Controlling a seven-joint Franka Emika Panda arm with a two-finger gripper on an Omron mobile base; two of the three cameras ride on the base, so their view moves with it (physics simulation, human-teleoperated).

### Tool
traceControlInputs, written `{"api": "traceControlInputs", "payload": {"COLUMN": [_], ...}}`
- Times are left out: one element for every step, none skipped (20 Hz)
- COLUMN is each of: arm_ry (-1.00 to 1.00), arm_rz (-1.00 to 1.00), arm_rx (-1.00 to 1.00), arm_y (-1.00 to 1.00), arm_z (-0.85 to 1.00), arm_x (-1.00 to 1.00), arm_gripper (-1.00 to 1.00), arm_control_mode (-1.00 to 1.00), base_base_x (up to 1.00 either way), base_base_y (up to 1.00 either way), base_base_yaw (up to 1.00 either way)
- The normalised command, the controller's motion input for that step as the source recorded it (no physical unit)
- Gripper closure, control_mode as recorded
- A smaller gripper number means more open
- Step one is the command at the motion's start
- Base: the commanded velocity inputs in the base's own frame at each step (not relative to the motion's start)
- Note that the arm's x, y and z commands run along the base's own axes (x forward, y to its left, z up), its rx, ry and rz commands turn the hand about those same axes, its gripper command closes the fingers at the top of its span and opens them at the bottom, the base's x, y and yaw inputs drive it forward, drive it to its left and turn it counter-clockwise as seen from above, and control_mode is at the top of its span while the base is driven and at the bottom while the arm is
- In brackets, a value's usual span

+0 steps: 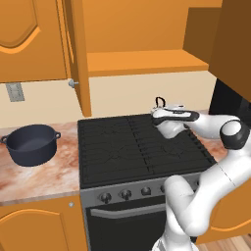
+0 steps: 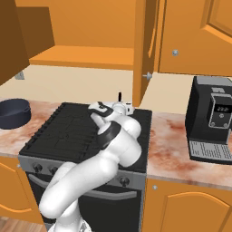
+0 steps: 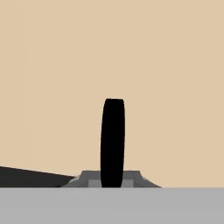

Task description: Pick the kettle from the cabinet and place it on a stove burner. Then pick the pot from the counter and place it on another stove burner. Finally, turn both burners on.

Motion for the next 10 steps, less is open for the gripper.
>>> {"api": "traceControlInputs", "payload": {"arm_ry": [0.00,0.00,0.00,0.00,0.00,0.00,0.00,0.00,0.00,0.00], "arm_rz": [0.00,0.00,0.00,0.00,0.00,0.00,0.00,0.00,0.00,0.00], "arm_rx": [0.00,0.00,0.00,0.00,0.00,0.00,0.00,0.00,0.00,0.00], "arm_y": [-0.17,-0.16,-0.17,-0.16,-0.16,-0.16,-0.16,-0.16,-0.16,-0.14], "arm_z": [-0.18,-0.14,-0.15,-0.16,-0.16,-0.15,-0.15,-0.16,-0.16,-0.16], "arm_x": [0.08,0.08,0.11,0.11,0.11,0.11,0.12,0.12,0.13,0.11], "arm_gripper": [1.00,1.00,1.00,1.00,1.00,1.00,1.00,1.00,1.00,1.00], "arm_control_mode": [-1.00,-1.00,-1.00,-1.00,-1.00,-1.00,-1.00,-1.00,-1.00,-1.00], "base_base_x": [0.00,0.00,0.00,0.00,0.00,0.00,0.00,0.00,0.00,0.00], "base_base_y": [0.00,0.00,0.00,0.00,0.00,0.00,0.00,0.00,0.00,0.00], "base_base_yaw": [0.00,0.00,0.00,0.00,0.00,0.00,0.00,0.00,0.00,0.00]}}
